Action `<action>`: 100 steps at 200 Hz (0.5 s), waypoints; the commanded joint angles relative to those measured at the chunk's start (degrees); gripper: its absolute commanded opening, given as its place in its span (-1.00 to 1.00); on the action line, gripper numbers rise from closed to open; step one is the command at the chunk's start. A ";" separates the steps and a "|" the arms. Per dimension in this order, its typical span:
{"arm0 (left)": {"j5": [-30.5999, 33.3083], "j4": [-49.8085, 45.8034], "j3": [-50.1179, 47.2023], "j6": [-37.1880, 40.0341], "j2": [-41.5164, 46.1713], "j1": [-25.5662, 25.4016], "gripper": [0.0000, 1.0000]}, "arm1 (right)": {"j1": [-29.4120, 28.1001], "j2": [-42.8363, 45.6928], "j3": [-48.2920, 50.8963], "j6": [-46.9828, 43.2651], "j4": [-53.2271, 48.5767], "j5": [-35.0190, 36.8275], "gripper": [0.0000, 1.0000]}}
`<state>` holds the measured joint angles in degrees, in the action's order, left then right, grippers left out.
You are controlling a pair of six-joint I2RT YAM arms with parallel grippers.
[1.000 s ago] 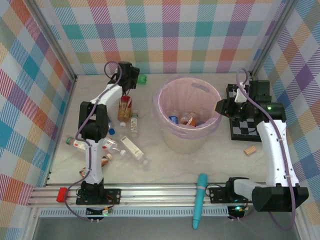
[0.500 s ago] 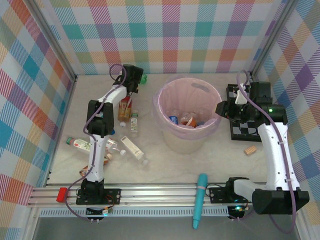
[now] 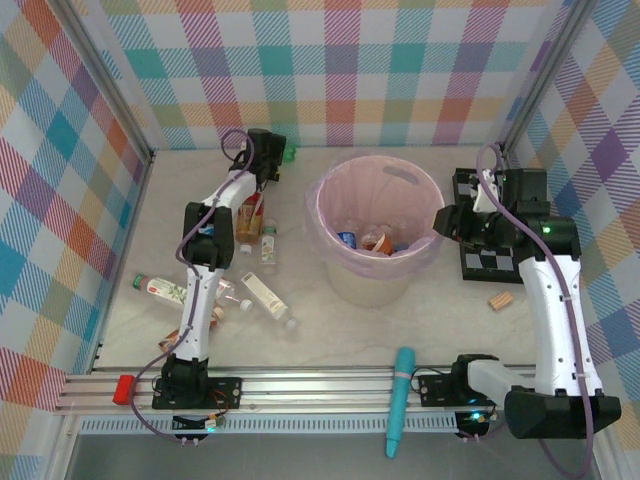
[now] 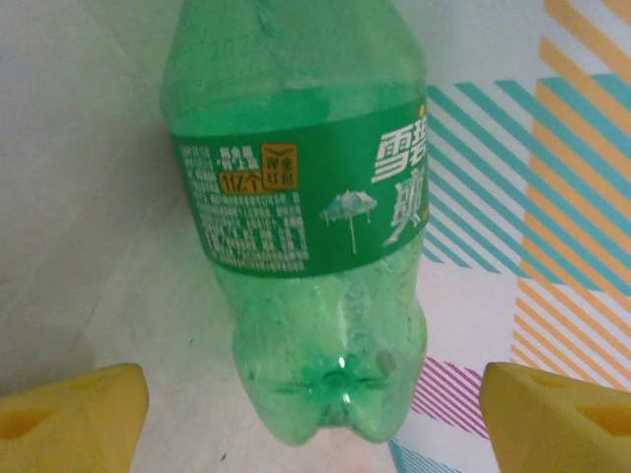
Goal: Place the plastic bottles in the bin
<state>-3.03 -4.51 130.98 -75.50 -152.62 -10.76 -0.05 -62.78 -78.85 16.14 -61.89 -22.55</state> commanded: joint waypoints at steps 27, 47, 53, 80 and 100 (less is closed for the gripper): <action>-0.07 -5.27 4.55 -4.56 -5.80 0.59 0.25 | -0.21 1.34 -1.13 -0.93 -2.35 1.17 -0.29; -0.11 -5.33 3.94 -4.33 -5.79 0.68 0.14 | -0.20 1.44 -1.43 -0.94 -2.71 1.38 -0.29; -0.21 -5.24 3.87 -4.17 -5.71 0.59 0.11 | -0.25 1.43 -1.41 -0.96 -2.66 1.41 -0.29; -0.31 -3.86 1.99 -3.85 -4.75 0.74 -0.08 | -0.19 1.35 -1.24 -0.67 -2.32 0.89 -0.29; -0.22 -3.66 1.05 -2.79 -3.39 0.92 -0.17 | -0.19 1.37 -1.06 -0.63 -2.25 0.75 -0.29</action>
<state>-3.38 -2.87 134.96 -79.07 -155.94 -10.50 -0.05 -62.30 -78.87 15.97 -62.67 -21.69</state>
